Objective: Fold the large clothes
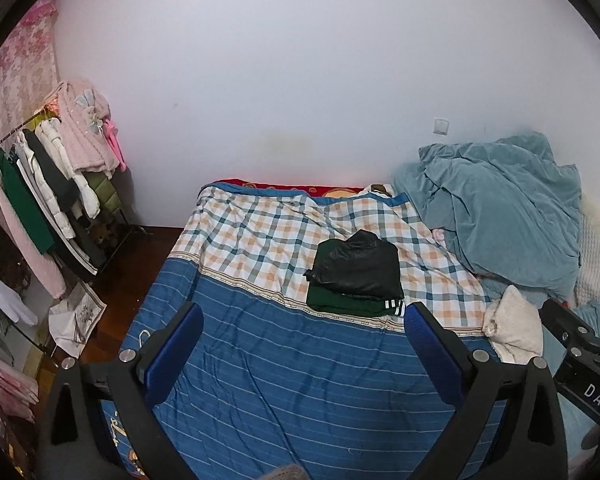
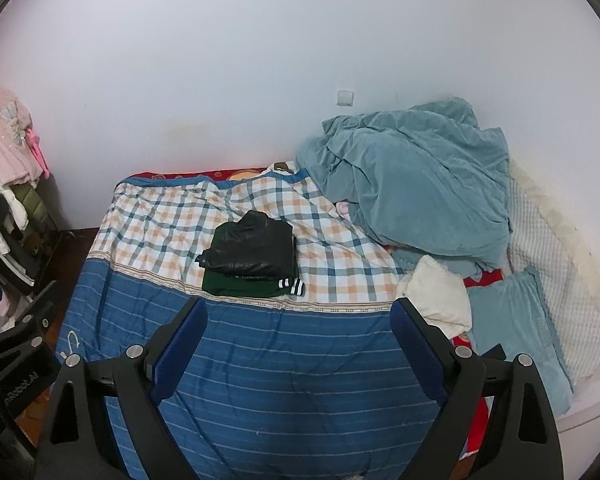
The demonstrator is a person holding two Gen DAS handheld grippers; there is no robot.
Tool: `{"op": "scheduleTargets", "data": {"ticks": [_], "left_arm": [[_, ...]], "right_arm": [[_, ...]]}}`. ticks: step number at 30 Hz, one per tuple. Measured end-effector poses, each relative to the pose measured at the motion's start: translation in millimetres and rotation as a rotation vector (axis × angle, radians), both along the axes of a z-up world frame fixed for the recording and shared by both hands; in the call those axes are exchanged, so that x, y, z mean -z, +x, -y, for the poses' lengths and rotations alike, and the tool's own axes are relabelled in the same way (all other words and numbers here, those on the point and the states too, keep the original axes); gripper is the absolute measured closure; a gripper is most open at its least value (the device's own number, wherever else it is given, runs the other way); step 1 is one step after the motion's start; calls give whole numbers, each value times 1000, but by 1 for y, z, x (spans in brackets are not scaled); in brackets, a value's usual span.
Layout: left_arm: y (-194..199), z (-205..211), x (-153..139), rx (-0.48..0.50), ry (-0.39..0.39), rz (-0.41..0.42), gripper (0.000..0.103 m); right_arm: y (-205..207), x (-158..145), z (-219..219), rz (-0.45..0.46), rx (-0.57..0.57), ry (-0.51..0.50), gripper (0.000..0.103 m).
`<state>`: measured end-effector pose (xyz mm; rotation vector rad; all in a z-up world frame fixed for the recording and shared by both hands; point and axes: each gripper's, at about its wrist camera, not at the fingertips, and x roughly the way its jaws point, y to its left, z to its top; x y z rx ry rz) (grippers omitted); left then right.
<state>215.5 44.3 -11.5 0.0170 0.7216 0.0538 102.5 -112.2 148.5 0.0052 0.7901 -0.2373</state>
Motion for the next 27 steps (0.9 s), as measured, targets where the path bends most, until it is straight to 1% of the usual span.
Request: {"op": "scheduleTargets", "data": {"ticks": [6,27], "left_arm": [[-4,-2,-3,-4,1,9,0],[-12,2,-10,10,13,30,0]], "right_arm": [[-1,-3,-3,3,-16,-11,9],[-11,-6,-6,4,-19,1,9]]}}
